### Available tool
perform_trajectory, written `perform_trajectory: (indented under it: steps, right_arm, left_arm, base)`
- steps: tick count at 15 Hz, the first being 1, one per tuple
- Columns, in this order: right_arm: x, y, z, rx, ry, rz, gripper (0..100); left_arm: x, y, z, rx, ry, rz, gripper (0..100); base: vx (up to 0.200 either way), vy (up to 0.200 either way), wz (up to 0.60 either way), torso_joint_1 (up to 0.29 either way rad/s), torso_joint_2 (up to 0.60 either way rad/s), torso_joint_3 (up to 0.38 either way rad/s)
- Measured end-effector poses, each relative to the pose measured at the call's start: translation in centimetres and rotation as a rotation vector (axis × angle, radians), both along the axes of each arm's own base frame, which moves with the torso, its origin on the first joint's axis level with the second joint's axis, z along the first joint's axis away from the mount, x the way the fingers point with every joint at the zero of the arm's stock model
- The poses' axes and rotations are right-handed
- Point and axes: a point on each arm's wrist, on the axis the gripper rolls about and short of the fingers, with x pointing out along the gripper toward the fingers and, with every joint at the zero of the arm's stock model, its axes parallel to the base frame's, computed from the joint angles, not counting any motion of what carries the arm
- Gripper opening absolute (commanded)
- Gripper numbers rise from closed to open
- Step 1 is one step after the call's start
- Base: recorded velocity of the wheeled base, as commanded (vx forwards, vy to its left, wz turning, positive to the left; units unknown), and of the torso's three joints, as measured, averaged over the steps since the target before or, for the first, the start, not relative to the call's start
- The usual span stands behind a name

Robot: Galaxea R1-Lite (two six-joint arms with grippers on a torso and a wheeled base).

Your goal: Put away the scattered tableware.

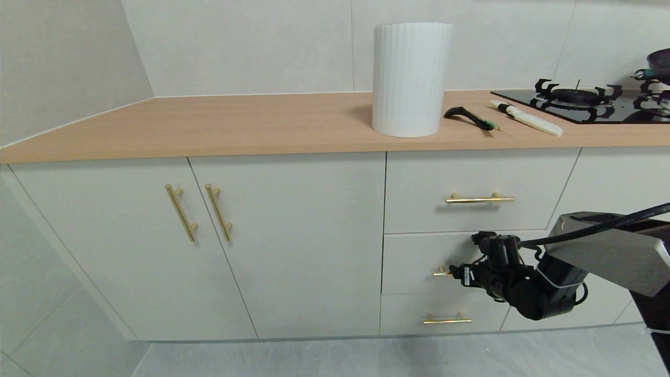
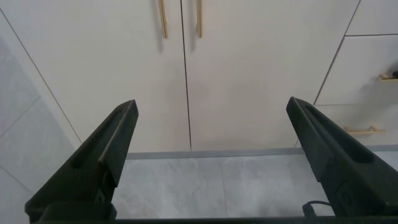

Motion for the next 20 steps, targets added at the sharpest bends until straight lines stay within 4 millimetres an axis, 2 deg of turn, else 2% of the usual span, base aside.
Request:
perform_trajectory:
  steps: [6,8,10,13,17,19,20]
  right_arm:
    - [-0.5,-0.1,0.0,-0.004,0.015,0.001,100]
    - [-1.7,-0.1,0.7,-0.013,0.046,0.008,100]
    - [-3.4,-0.1,2.3,-0.025,0.103,0.022,100]
    - [-5.5,0.1,7.2,-0.027,0.128,0.044,100]
    - [-9.9,0.4,15.9,-0.031,0.167,0.137,100]
    - [-10.4,0.5,19.4,-0.007,0.079,0.177,100]
    - [-10.3,0.5,20.0,-0.003,0.059,0.188,100]
  left_arm:
    - [0.0,0.0,0.0,0.000,0.000,0.000,100]
    - [0.0,0.0,0.0,0.000,0.000,0.000,100]
    - [0.0,0.0,0.0,0.000,0.000,0.000,100]
    - [0.0,0.0,0.0,0.000,0.000,0.000,100]
    - [0.0,0.0,0.0,0.000,0.000,0.000,100]
    - [0.0,0.0,0.0,0.000,0.000,0.000,100]
    - [0.0,0.0,0.0,0.000,0.000,0.000,100]
  base:
    - [0.000,0.000,0.00,0.000,0.00,0.000]
    - [0.000,0.000,0.00,0.000,0.00,0.000]
    - [0.000,0.000,0.00,0.000,0.00,0.000]
    - [0.000,0.000,0.00,0.000,0.00,0.000]
    - [0.000,0.000,0.00,0.000,0.00,0.000]
    - [0.000,0.000,0.00,0.000,0.00,0.000]
    - [0.000,0.000,0.00,0.000,0.00,0.000]
